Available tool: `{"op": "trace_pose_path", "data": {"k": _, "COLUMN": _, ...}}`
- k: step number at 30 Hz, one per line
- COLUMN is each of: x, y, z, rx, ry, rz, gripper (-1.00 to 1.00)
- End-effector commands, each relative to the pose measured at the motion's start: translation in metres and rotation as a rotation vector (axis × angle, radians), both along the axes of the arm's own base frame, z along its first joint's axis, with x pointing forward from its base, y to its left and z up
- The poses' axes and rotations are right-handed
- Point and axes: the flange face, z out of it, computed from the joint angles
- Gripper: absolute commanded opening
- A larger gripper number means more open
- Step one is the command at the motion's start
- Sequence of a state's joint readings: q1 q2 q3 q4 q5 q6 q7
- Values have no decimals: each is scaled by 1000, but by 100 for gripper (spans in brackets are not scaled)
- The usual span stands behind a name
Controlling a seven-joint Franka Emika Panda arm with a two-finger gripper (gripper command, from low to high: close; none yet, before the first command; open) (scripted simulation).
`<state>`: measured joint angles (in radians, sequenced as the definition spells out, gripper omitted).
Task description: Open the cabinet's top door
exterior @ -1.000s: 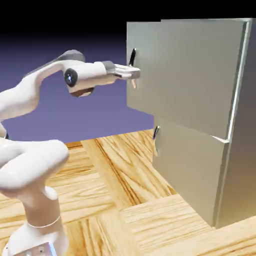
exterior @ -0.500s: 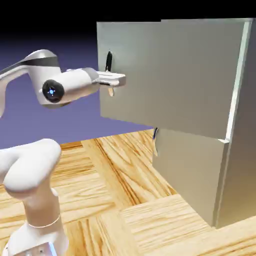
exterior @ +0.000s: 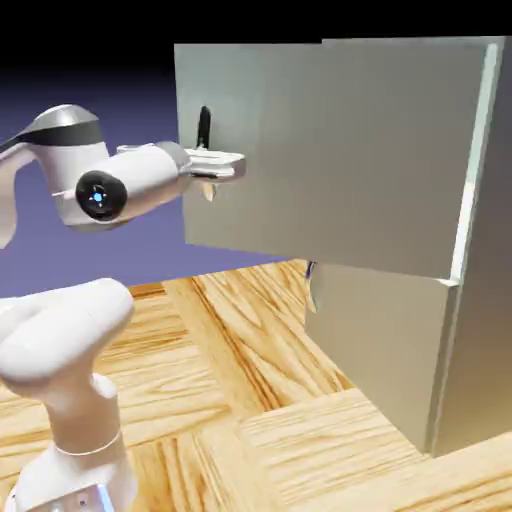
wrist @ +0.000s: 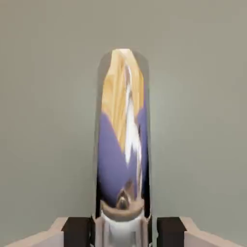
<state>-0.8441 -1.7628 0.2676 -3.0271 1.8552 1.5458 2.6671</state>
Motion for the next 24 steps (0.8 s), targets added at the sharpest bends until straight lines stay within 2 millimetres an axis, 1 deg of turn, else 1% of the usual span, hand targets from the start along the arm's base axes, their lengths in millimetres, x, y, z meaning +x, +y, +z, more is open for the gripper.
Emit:
{"op": "trace_pose_path", "data": {"k": 1, "x": -2, "y": -1, "z": 0, "rx": -7, "ry": -5, "rz": 7, "gripper": -100}}
{"op": "trace_pose_path", "data": {"k": 5, "x": -13, "y": -24, "z": 0, "rx": -7, "ry": -5, "rz": 63, "gripper": -100}}
{"op": "trace_pose_path", "data": {"k": 13, "x": -33, "y": -83, "z": 0, "rx": -6, "ry": -6, "rz": 199, "gripper": -100}}
{"op": "trace_pose_path", "data": {"k": 24, "x": -47, "y": -169, "z": 0, "rx": -6, "ry": -6, "rz": 392, "gripper": -100}}
